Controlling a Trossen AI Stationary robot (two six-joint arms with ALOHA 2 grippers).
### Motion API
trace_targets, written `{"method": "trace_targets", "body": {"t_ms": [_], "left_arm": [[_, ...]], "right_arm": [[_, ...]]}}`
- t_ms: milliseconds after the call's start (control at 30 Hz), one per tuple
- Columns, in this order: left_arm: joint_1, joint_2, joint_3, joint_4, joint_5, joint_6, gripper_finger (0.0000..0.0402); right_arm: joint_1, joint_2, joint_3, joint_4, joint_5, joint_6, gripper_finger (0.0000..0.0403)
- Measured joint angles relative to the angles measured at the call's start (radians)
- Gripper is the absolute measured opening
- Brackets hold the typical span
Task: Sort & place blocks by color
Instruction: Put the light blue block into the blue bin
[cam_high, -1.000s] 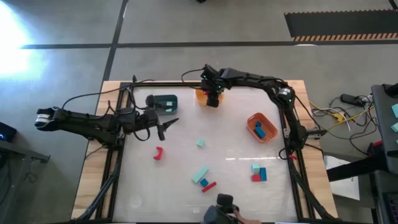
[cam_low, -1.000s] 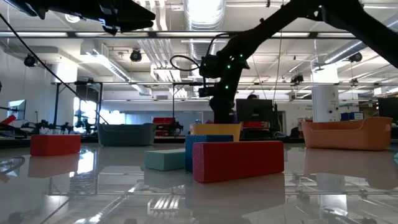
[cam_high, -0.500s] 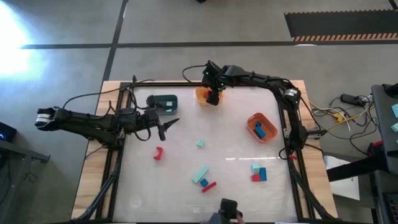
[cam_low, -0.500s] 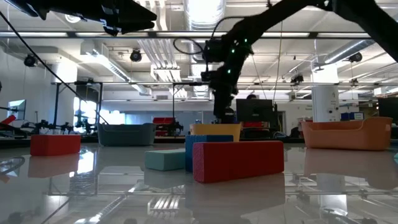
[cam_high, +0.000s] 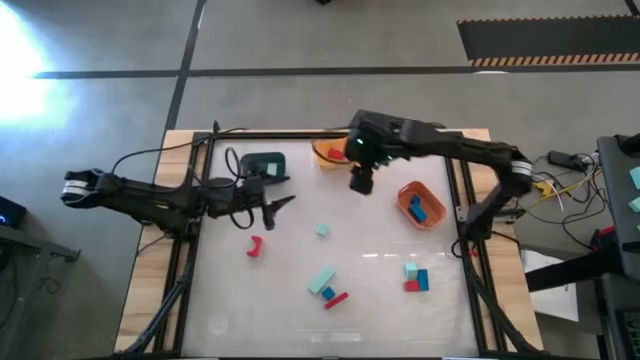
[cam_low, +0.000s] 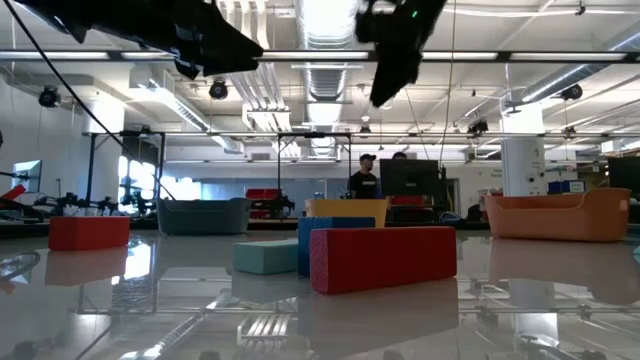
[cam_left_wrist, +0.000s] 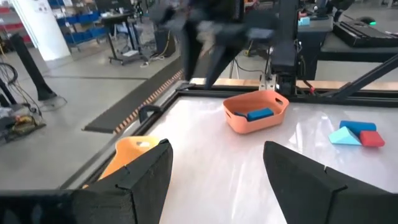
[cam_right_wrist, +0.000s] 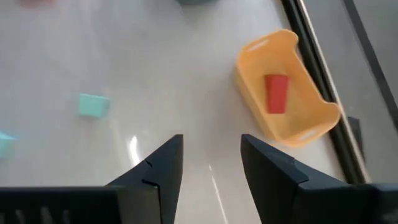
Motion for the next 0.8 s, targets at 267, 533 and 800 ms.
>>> {"method": "trace_targets", "body": {"t_ms": [267,533,800], "left_arm": [[-0.001,0.061,0.005,0.003,0.001,-0.077,0.0235],[-0.016,0.163,0.005,0.003,0.011,-0.196,0.0235],[-0.062,0.287,0.027,0.022,0.012,-0.216,0.0235]], "right_arm": [[0.229,-0.289,-0.311,0.268,0.057,0.118,0.0127],[0.375,-0.522,-0.641,0.566,0.223,0.143,0.0105],[0.384,-0.665,-0.915,0.878,0.229,0.121,0.0083]]}}
